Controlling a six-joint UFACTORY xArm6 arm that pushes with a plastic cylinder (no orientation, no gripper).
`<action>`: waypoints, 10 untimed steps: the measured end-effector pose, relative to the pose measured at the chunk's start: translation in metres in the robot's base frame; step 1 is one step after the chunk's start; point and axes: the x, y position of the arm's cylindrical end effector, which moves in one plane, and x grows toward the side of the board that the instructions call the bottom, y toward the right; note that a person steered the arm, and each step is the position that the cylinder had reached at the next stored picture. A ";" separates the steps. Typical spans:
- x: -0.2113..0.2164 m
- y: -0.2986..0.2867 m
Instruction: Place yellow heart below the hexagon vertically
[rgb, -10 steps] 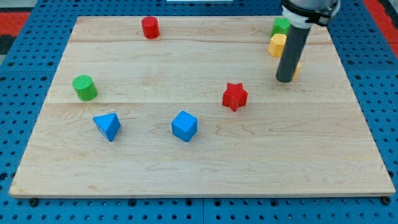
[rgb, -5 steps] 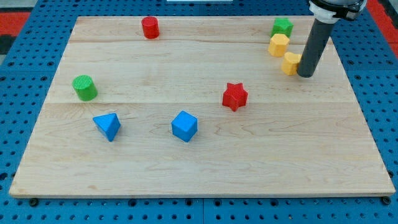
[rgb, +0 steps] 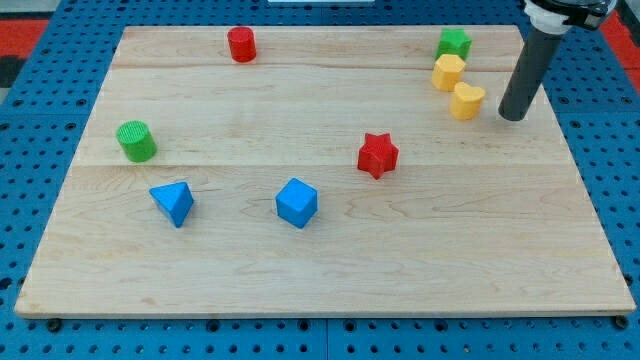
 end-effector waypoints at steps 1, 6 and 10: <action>0.000 -0.008; 0.000 0.001; -0.011 -0.044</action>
